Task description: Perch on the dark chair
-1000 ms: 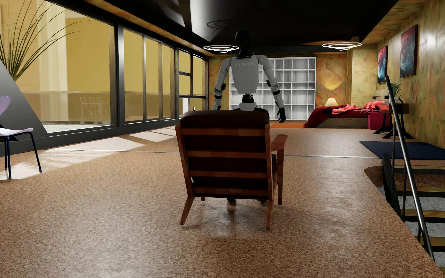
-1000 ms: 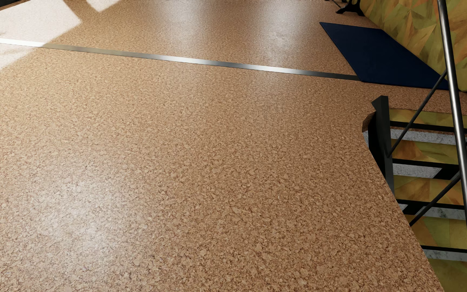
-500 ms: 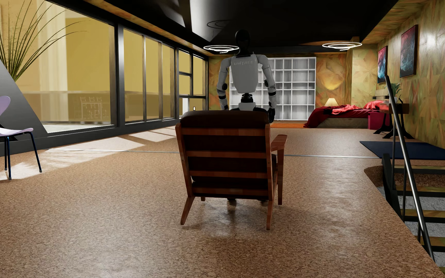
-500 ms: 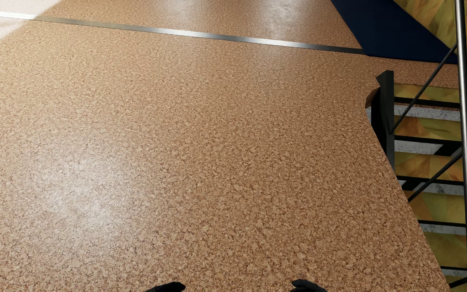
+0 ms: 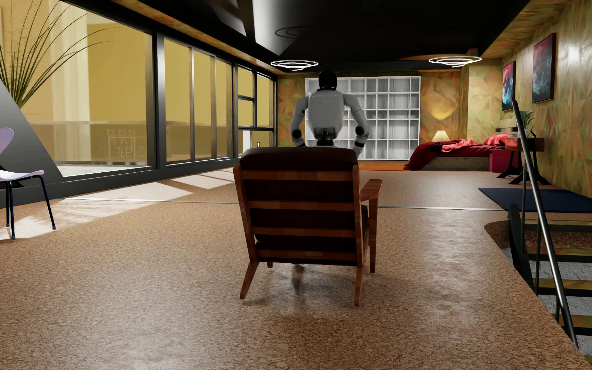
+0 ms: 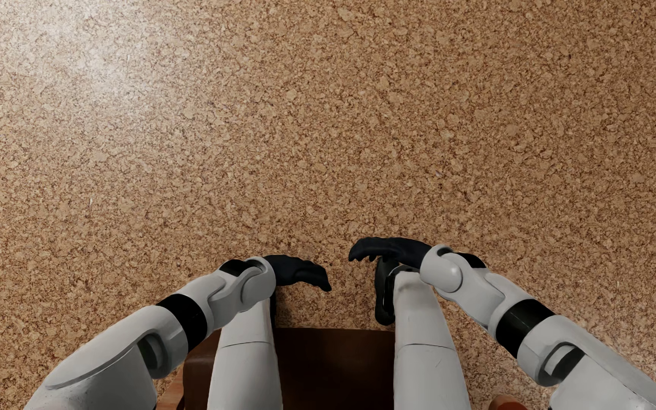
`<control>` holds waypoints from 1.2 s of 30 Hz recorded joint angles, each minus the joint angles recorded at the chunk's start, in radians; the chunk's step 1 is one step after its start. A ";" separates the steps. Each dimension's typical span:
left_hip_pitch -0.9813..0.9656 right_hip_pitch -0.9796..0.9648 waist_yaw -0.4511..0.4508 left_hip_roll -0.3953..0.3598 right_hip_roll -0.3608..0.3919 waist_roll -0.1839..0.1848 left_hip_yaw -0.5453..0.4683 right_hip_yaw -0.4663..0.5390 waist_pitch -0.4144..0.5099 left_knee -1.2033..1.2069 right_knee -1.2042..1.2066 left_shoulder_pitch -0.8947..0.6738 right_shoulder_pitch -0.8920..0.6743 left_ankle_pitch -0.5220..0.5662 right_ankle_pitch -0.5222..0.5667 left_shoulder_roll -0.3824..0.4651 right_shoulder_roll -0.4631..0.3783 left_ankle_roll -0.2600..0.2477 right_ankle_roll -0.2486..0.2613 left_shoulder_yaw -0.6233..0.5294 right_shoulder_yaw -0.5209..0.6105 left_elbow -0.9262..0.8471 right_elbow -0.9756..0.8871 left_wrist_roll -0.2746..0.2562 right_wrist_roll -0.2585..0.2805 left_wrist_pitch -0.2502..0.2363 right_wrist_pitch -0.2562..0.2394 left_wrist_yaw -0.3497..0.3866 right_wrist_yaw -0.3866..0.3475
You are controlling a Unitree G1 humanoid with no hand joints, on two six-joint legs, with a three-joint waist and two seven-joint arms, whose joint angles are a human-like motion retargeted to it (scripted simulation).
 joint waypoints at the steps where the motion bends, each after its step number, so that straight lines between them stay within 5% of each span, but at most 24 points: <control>1: -0.058 -0.062 -0.002 0.012 -0.013 0.004 -0.010 0.009 0.031 0.067 0.069 -0.045 -0.027 -0.018 -0.017 0.019 -0.041 -0.017 0.018 -0.040 0.017 -0.035 -0.069 0.015 -0.005 -0.022 -0.031 0.028 -0.020; 5: -0.296 -0.323 -0.009 0.044 -0.044 0.003 -0.068 0.054 0.148 0.334 0.341 -0.241 -0.163 -0.099 -0.083 0.162 -0.212 -0.056 0.070 -0.178 0.079 -0.249 -0.339 -0.010 0.053 -0.069 -0.111 0.236 -0.173; 12: -0.662 -0.698 -0.008 0.063 -0.090 0.011 -0.176 0.132 0.264 0.811 0.800 -0.508 -0.278 -0.234 -0.179 0.501 -0.522 -0.082 0.151 -0.365 0.091 -0.736 -0.774 -0.162 0.239 -0.101 -0.189 0.605 -0.456; 18: -0.775 -0.806 -0.011 0.069 -0.092 0.015 -0.225 0.167 0.292 1.056 1.044 -0.500 -0.229 -0.272 -0.198 0.616 -0.591 -0.091 0.136 -0.320 0.001 -0.864 -0.910 -0.189 0.270 -0.096 -0.201 0.663 -0.499; 23: -0.718 -0.737 -0.015 0.068 -0.082 0.012 -0.241 0.167 0.252 1.135 1.131 -0.294 -0.141 -0.238 -0.175 0.537 -0.497 -0.083 0.098 -0.097 -0.074 -0.761 -0.810 -0.149 0.210 -0.063 -0.150 0.536 -0.374; 26: -0.608 -0.628 -0.014 0.075 -0.092 0.015 -0.225 0.160 0.214 1.123 1.119 -0.100 -0.013 -0.203 -0.142 0.408 -0.398 -0.081 0.084 0.101 -0.152 -0.604 -0.678 -0.111 0.150 -0.057 -0.128 0.429 -0.292; 29: -0.535 -0.539 -0.007 0.062 -0.096 0.030 -0.221 0.150 0.179 1.111 1.101 0.079 0.141 -0.170 -0.112 0.237 -0.277 -0.060 0.076 0.302 -0.294 -0.443 -0.571 -0.099 0.106 -0.031 -0.101 0.405 -0.256; 33: -0.445 -0.462 -0.007 0.038 -0.088 0.028 -0.206 0.146 0.123 1.090 1.085 0.268 0.312 -0.148 -0.092 0.020 -0.091 -0.036 0.047 0.524 -0.445 -0.267 -0.391 -0.227 0.146 0.045 -0.059 0.547 -0.392; 35: -0.402 -0.434 -0.009 0.033 -0.081 0.019 -0.196 0.144 0.092 1.088 1.092 0.333 0.368 -0.155 -0.099 -0.030 -0.011 -0.022 0.024 0.587 -0.485 -0.174 -0.272 -0.344 0.237 0.070 -0.023 0.515 -0.436; 36: -0.389 -0.423 -0.010 0.030 -0.078 0.015 -0.196 0.144 0.072 1.090 1.096 0.364 0.390 -0.152 -0.107 -0.035 0.019 -0.023 0.014 0.609 -0.503 -0.110 -0.199 -0.356 0.264 0.071 -0.027 0.499 -0.457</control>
